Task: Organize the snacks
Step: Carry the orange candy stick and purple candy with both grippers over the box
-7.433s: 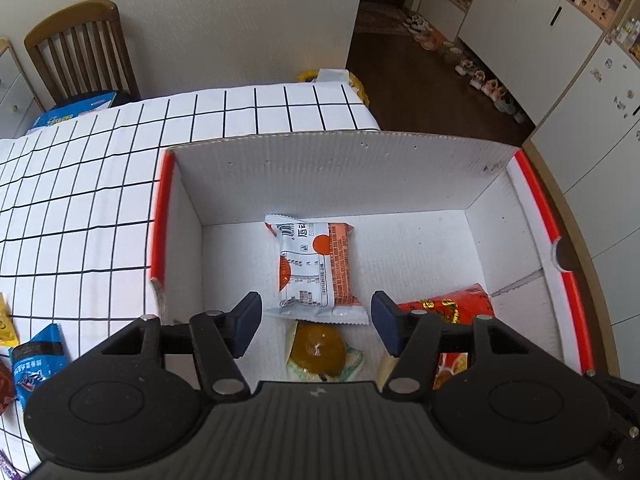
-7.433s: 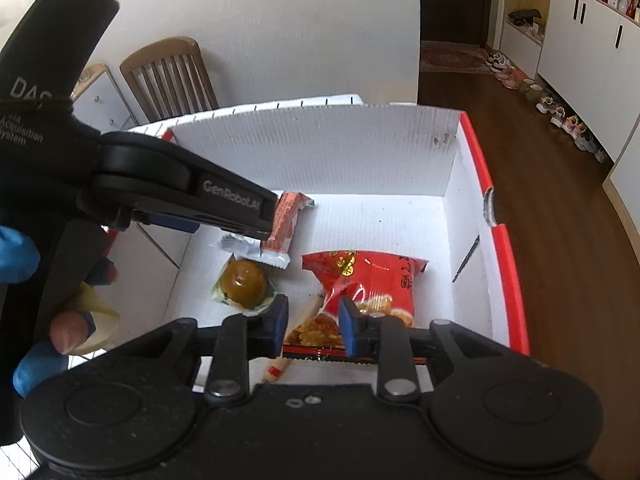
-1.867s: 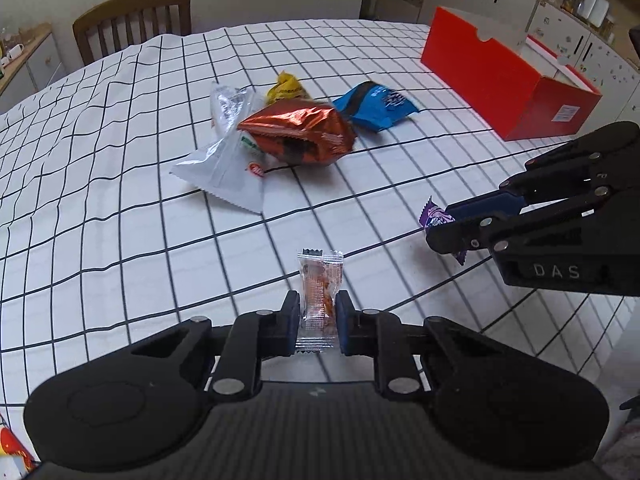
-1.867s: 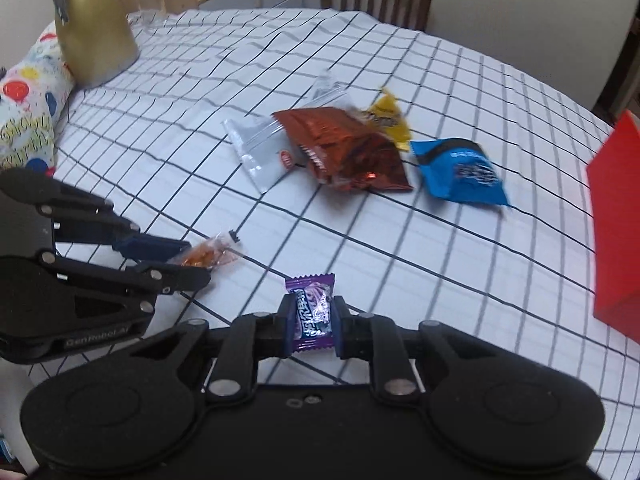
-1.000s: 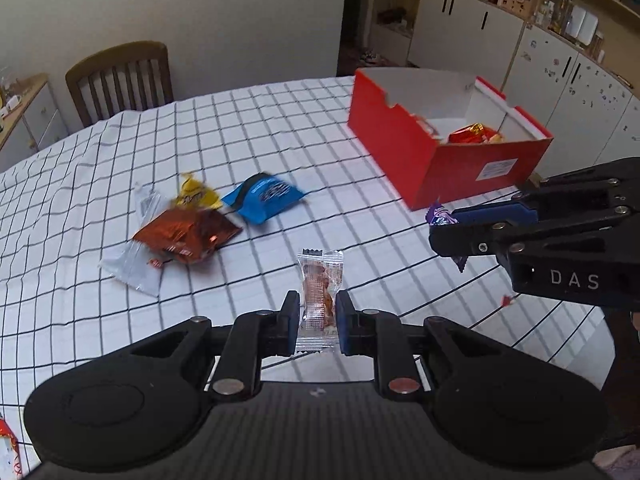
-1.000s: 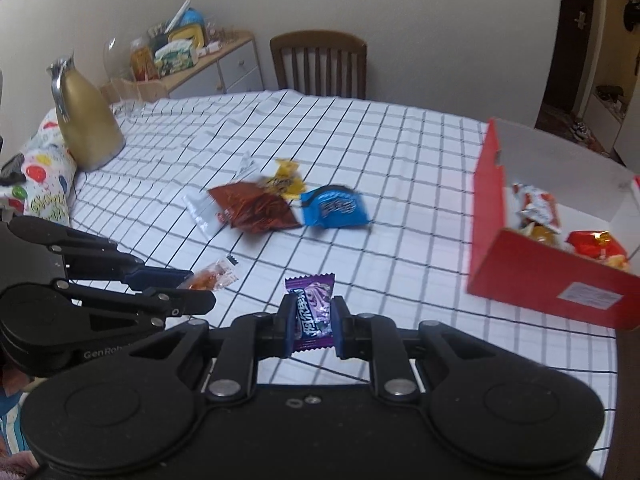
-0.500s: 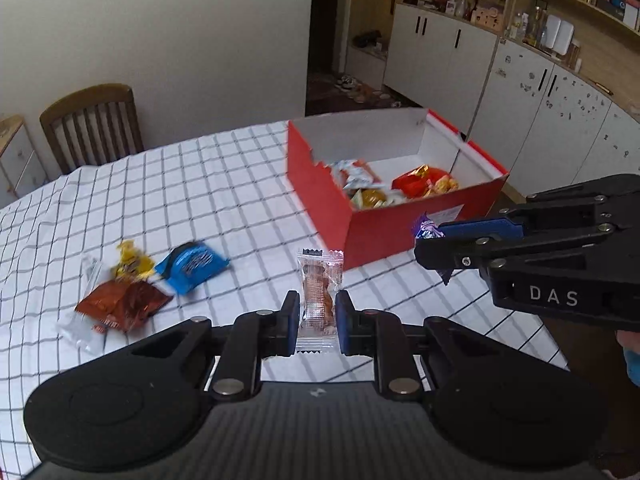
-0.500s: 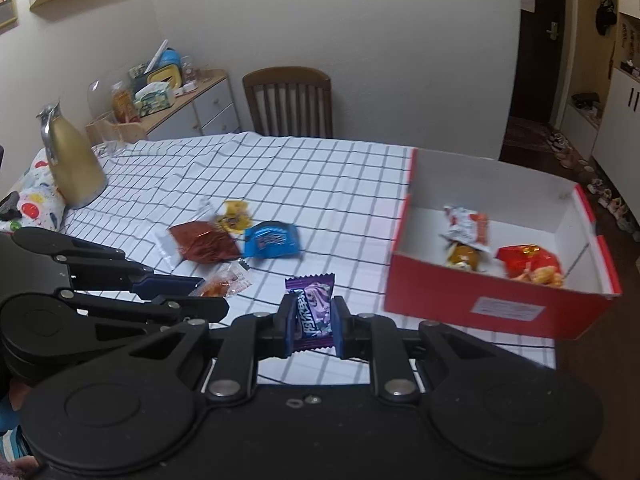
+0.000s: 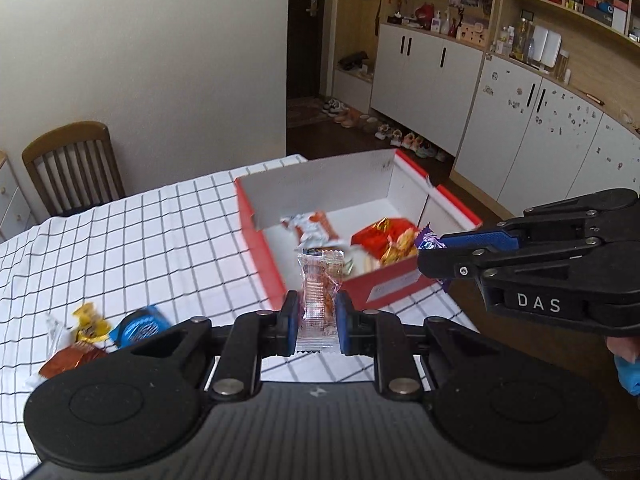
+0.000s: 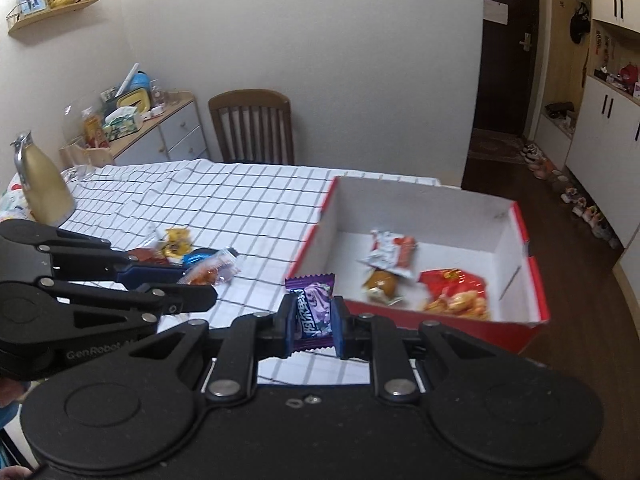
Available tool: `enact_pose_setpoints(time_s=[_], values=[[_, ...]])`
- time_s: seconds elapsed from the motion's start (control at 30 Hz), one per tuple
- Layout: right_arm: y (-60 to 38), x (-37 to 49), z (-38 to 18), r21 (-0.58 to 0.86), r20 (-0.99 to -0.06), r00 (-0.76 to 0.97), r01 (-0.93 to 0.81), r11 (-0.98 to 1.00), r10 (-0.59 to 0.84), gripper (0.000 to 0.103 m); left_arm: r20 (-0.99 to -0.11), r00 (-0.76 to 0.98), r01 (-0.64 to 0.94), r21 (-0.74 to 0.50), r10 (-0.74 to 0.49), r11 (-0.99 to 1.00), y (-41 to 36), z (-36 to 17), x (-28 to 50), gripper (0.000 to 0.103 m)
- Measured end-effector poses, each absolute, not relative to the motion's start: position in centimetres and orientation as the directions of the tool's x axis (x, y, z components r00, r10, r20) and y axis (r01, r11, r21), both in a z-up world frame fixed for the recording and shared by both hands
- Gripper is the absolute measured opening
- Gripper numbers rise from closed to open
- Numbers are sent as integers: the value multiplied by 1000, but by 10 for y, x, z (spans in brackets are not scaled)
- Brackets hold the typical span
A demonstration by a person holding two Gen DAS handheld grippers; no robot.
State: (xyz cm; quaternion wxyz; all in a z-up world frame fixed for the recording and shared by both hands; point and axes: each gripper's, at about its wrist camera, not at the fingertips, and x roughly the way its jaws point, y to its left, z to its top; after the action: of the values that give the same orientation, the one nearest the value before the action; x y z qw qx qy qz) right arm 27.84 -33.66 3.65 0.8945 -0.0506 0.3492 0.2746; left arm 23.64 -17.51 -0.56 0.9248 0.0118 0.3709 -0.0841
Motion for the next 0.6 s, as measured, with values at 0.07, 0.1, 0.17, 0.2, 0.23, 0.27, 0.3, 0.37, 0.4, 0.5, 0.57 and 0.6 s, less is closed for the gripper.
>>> enact_pose_setpoints(time_s=[0.07, 0.1, 0.17, 0.2, 0.23, 0.27, 0.3, 0.37, 0.4, 0.5, 0.57, 0.6], values=[[-346, 286, 36, 97, -652, 610, -522, 848, 450, 16, -688, 711, 163, -37, -144, 986, -182, -5, 244, 18], [-350, 290, 36, 95, -653, 612, -518, 850, 446, 16, -688, 712, 164, -33, -141, 986, -186, -6, 248, 18], [-357, 298, 36, 96, -654, 613, -514, 852, 444, 16, -690, 712, 160, -24, -132, 987, -192, -6, 256, 18], [-360, 301, 36, 93, -654, 615, -512, 854, 440, 16, -691, 711, 158, -25, -131, 987, -195, -6, 260, 18], [-364, 304, 35, 89, -654, 618, -509, 856, 436, 16, -693, 709, 155, -26, -130, 988, -198, -7, 265, 18], [-366, 308, 35, 86, -654, 620, -507, 858, 432, 16, -695, 707, 152, -26, -127, 988, -200, -7, 269, 18], [-369, 311, 34, 84, -655, 622, -505, 859, 430, 16, -698, 706, 149, -25, -124, 989, -202, -8, 274, 18], [-373, 319, 33, 82, -657, 622, -503, 861, 426, 16, -702, 702, 144, -24, -119, 989, -205, -9, 284, 18], [-375, 322, 32, 80, -658, 623, -501, 861, 423, 16, -704, 701, 142, -20, -115, 990, -207, -10, 290, 18], [-377, 333, 30, 68, -661, 627, -498, 864, 413, 16, -705, 703, 127, -3, -92, 992, -210, -11, 308, 18], [-379, 342, 28, 65, -665, 627, -494, 867, 407, 16, -711, 698, 118, 1, -82, 993, -211, -13, 322, 18], [-379, 346, 26, 64, -668, 626, -490, 869, 403, 16, -713, 697, 113, 2, -78, 994, -211, -14, 328, 18]])
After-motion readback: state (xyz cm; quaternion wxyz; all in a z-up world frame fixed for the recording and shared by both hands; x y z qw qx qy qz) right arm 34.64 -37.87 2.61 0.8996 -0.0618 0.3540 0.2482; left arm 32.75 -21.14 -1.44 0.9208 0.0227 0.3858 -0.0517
